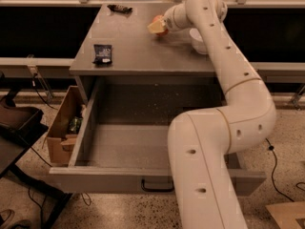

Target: Pick apple from top drawer and place on counter

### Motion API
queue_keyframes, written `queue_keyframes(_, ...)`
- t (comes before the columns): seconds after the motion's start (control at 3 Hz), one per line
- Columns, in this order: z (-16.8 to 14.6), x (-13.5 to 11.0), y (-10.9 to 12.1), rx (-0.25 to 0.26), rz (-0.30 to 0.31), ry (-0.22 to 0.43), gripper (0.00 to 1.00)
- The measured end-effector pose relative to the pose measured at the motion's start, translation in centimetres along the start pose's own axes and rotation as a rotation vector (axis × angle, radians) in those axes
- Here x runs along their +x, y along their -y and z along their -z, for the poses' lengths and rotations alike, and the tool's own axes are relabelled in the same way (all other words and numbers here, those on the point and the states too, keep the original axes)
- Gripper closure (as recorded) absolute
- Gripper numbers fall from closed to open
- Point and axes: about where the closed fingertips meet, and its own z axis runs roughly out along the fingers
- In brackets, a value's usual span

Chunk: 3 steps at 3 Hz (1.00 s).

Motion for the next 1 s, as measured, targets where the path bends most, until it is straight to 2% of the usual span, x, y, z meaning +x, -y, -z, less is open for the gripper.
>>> queue_keyframes(0.33,-2.63,1.07,-1.93,-0.031,0.001,-0.026,0.98)
queue_keyframes(1.0,-2.29,0.68,-2.02,-0.031,0.001,-0.026,0.37)
